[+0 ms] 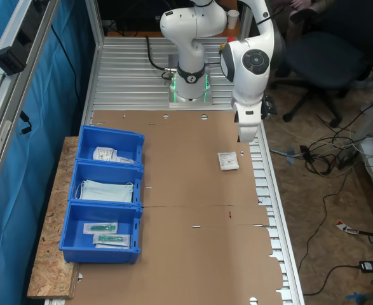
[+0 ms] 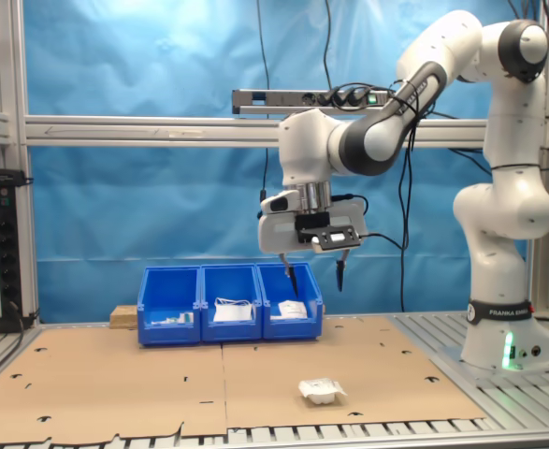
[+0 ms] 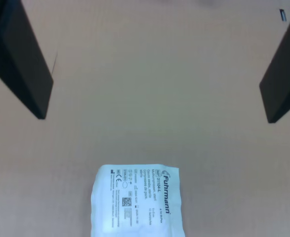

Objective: Pick and place sorting task of medical equipment.

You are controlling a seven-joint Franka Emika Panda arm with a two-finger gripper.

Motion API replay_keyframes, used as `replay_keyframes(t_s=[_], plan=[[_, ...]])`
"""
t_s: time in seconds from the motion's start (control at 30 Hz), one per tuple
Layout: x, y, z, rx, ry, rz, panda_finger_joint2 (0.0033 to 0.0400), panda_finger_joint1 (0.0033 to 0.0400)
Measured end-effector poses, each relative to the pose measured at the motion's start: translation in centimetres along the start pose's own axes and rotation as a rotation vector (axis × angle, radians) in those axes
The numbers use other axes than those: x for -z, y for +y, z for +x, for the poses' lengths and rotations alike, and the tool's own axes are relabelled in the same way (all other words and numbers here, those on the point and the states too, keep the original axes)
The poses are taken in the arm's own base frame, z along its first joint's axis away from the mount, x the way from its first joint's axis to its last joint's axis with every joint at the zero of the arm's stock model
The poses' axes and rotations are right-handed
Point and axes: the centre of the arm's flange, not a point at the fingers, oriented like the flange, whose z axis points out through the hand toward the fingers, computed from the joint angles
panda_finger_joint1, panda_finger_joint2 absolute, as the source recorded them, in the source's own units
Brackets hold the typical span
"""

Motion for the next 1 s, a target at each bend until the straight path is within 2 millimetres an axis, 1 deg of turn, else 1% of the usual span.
replay_keyframes(t_s=[0.33, 0.37, 0.6, 0.8, 1.0], plan=[[-3.3, -0.3, 1.6, 0.025, 0.000, 0.001, 0.0400, 0.0400], [-4.0, -0.4, 1.9, 0.030, 0.001, 0.002, 0.0400, 0.0400], [-6.0, -0.9, 2.7, 0.047, -0.003, 0.007, 0.0400, 0.0400], [-7.3, -1.2, 3.2, 0.056, -0.006, 0.013, 0.0400, 0.0400], [-8.0, -1.1, 3.3, 0.055, -0.007, 0.017, 0.0400, 0.0400]])
